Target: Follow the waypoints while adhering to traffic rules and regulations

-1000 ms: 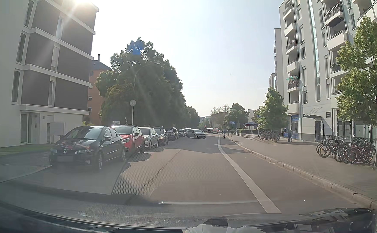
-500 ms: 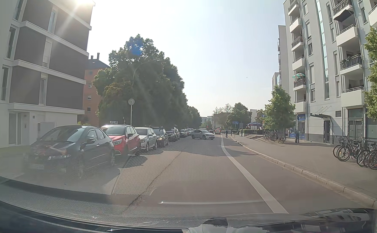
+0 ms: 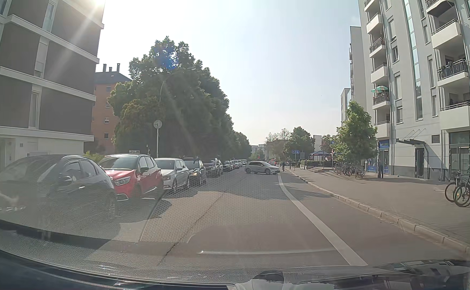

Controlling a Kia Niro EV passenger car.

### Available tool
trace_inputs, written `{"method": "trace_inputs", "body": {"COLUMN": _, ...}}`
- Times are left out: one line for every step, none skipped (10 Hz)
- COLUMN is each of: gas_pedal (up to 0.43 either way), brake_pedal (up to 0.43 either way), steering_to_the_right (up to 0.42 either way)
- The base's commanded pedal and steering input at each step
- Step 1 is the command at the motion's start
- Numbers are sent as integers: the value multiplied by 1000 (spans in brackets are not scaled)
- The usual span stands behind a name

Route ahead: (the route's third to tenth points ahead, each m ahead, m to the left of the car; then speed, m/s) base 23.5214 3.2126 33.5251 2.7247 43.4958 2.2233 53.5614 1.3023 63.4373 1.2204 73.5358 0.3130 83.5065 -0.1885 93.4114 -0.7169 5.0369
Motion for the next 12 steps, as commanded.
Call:
{"method": "trace_inputs", "body": {"gas_pedal": 299, "brake_pedal": 0, "steering_to_the_right": 7}}
{"method": "trace_inputs", "body": {"gas_pedal": 287, "brake_pedal": 0, "steering_to_the_right": 11}}
{"method": "trace_inputs", "body": {"gas_pedal": 287, "brake_pedal": 0, "steering_to_the_right": 14}}
{"method": "trace_inputs", "body": {"gas_pedal": 280, "brake_pedal": 0, "steering_to_the_right": 14}}
{"method": "trace_inputs", "body": {"gas_pedal": 280, "brake_pedal": 0, "steering_to_the_right": 15}}
{"method": "trace_inputs", "body": {"gas_pedal": 280, "brake_pedal": 0, "steering_to_the_right": 15}}
{"method": "trace_inputs", "body": {"gas_pedal": 268, "brake_pedal": 0, "steering_to_the_right": 15}}
{"method": "trace_inputs", "body": {"gas_pedal": 248, "brake_pedal": 0, "steering_to_the_right": 15}}
{"method": "trace_inputs", "body": {"gas_pedal": 228, "brake_pedal": 0, "steering_to_the_right": 15}}
{"method": "trace_inputs", "body": {"gas_pedal": 228, "brake_pedal": 0, "steering_to_the_right": 15}}
{"method": "trace_inputs", "body": {"gas_pedal": 220, "brake_pedal": 0, "steering_to_the_right": 16}}
{"method": "trace_inputs", "body": {"gas_pedal": 209, "brake_pedal": 0, "steering_to_the_right": 16}}
